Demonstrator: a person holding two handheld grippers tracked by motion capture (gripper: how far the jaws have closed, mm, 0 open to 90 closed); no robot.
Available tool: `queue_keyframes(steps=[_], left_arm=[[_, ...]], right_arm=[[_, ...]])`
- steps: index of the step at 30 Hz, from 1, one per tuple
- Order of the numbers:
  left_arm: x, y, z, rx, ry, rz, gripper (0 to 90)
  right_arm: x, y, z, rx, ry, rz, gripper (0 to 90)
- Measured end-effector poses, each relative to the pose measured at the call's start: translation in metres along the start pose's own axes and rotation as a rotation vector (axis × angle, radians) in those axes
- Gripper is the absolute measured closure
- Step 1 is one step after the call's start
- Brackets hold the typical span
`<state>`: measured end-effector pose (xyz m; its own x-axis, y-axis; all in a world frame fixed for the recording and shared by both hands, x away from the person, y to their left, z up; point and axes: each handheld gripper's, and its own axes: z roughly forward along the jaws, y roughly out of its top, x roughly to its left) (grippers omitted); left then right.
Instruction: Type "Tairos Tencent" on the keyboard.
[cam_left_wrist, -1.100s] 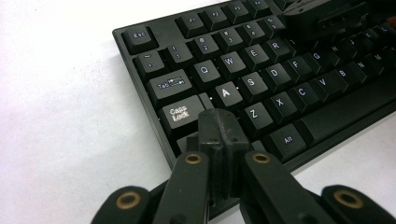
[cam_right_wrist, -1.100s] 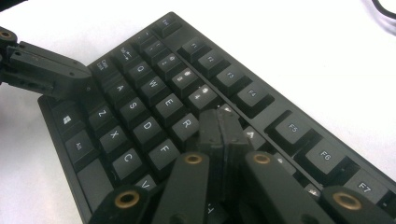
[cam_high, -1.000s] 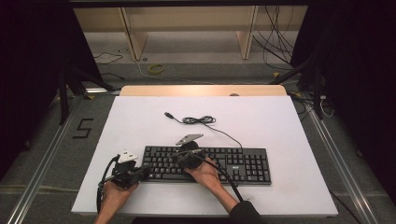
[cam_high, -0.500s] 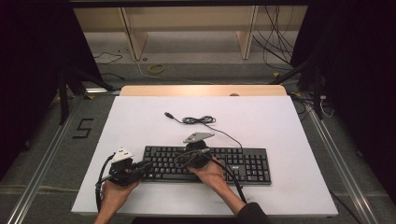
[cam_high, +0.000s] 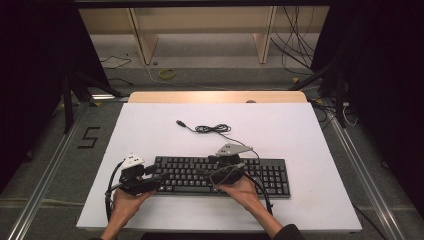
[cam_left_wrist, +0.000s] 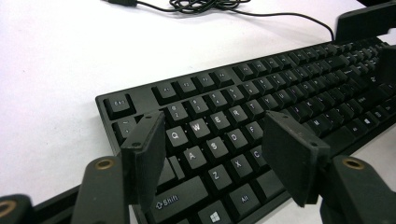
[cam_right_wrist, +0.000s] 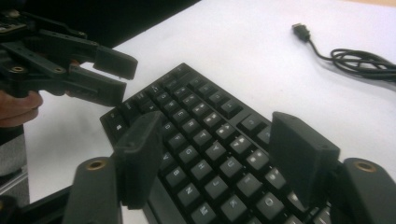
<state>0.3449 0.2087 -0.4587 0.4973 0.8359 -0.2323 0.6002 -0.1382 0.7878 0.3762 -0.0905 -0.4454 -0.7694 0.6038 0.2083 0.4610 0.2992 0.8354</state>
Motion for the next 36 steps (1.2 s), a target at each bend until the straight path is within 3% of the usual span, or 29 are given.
queue_keyframes(steps=[6, 8, 16, 22, 28, 36], left_arm=[[-0.001, 0.002, 0.005, 0.03, 0.011, 0.013, 55.2], [-0.001, 0.002, 0.007, 0.049, 0.026, 0.023, 65.4], [0.0, 0.002, 0.012, 0.072, 0.042, 0.045, 81.5], [-0.002, 0.003, 0.016, 0.087, 0.05, 0.059, 88.7], [-0.002, 0.004, 0.02, 0.104, 0.053, 0.064, 88.9], [-0.003, 0.003, 0.024, 0.123, 0.052, 0.063, 88.9]], right_arm=[[-0.002, -0.01, -0.011, -0.006, -0.004, 0.005, 32.9], [-0.005, -0.015, -0.018, -0.009, -0.007, 0.012, 31.9], [-0.01, -0.025, -0.041, -0.034, -0.021, 0.022, 30.9], [-0.013, -0.032, -0.053, -0.045, -0.038, 0.027, 28.9], [-0.015, -0.038, -0.069, -0.073, -0.046, 0.033, 28.4], [-0.014, -0.043, -0.075, -0.077, -0.049, 0.032, 28.4]])
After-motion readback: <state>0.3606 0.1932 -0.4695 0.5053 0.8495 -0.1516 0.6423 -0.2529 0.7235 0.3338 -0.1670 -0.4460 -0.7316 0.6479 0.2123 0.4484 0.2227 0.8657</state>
